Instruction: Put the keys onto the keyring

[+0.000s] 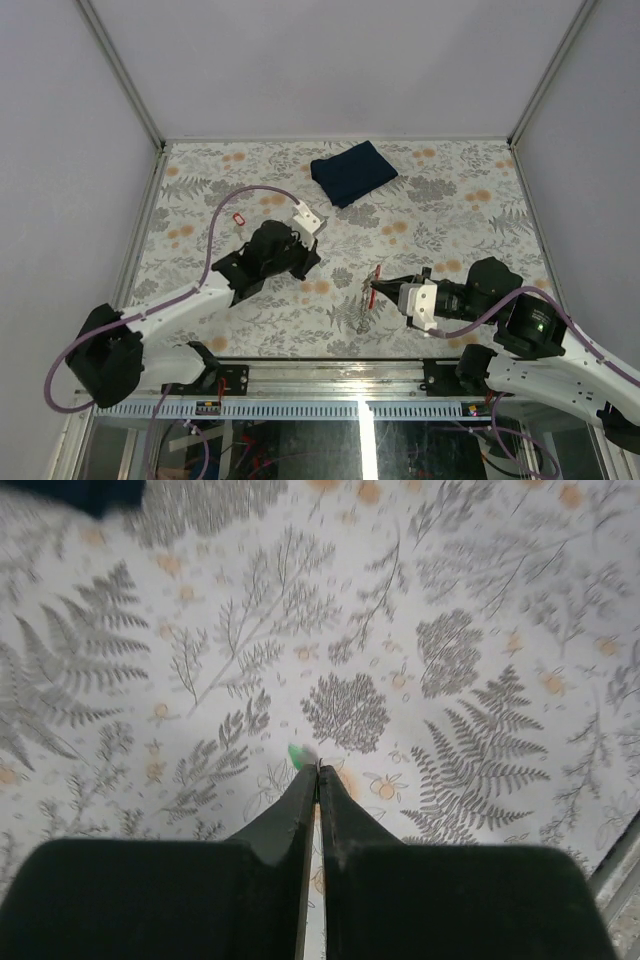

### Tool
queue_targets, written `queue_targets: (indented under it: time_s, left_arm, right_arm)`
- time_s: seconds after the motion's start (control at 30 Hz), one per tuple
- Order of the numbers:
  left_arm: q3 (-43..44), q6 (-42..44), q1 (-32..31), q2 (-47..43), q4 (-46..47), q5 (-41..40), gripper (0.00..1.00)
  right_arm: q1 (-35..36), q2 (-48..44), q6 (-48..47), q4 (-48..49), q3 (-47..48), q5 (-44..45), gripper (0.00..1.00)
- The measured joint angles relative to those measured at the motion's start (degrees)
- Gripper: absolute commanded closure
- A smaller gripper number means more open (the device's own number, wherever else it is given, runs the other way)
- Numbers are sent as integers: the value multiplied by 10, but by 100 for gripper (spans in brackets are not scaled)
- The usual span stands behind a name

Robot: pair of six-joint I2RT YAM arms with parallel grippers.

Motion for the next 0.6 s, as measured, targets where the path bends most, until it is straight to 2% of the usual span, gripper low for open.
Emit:
queue_targets:
  time_s: [0.3, 0.6]
  left_arm:
    - [36, 57, 0, -144, -41, 39, 100]
    - [149, 90, 0, -186, -52, 146, 100]
  right_arm:
    - [0, 5, -63, 15, -1, 10, 100]
    - [0, 31, -107, 49, 4, 5, 100]
